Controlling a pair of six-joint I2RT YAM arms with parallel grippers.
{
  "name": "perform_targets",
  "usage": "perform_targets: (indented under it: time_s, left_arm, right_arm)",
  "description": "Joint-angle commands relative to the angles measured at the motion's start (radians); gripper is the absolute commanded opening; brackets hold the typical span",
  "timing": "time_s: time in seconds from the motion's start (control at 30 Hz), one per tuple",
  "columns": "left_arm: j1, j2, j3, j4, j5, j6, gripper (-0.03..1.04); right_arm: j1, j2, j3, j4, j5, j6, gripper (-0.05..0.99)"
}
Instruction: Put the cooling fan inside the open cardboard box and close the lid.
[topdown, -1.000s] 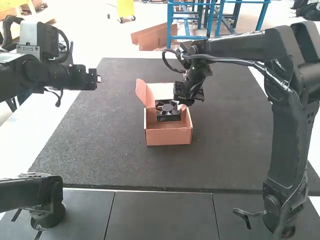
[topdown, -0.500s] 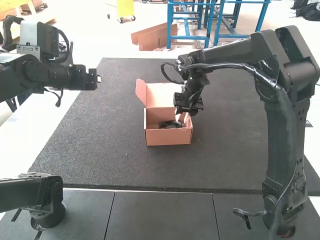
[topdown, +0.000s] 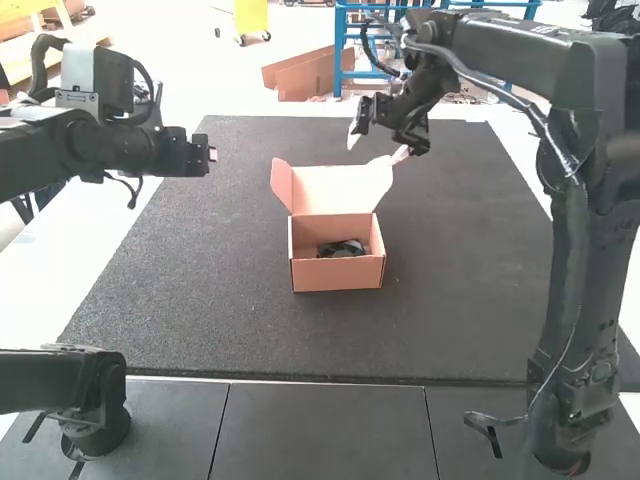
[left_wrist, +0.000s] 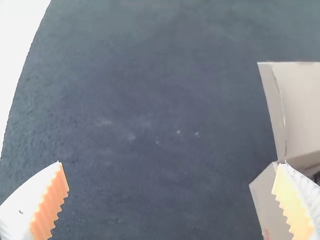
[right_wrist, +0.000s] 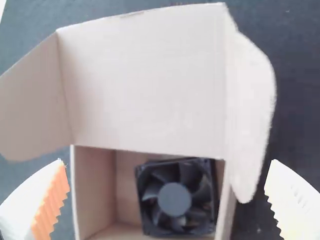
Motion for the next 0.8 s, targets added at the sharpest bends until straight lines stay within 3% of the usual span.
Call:
perform_targets:
  time_s: [0.0, 0.2, 0.5, 0.77]
  left_arm:
    - [-0.026, 0.033, 0.004, 0.035, 0.012, -0.030, 0.97]
    - [-0.058, 0.120, 0.004, 0.123, 0.003, -0.046, 0.97]
    - [-0.061, 0.263, 0.014, 0.202, -0.003, -0.086, 0.97]
    - [-0.061, 0.361, 0.041, 0.269, -0.019, -0.089, 0.97]
  right_arm:
    - [-0.062, -0.049, -0.019, 0.001, 0.095, -0.125, 0.90]
    - [-0.100, -0.102, -0.146, 0.115, 0.131, -0.202, 0.90]
    - [-0.105, -0.137, -0.298, 0.334, 0.133, -0.202, 0.90]
    - [-0.099, -0.137, -0.302, 0.421, 0.119, -0.185, 0.90]
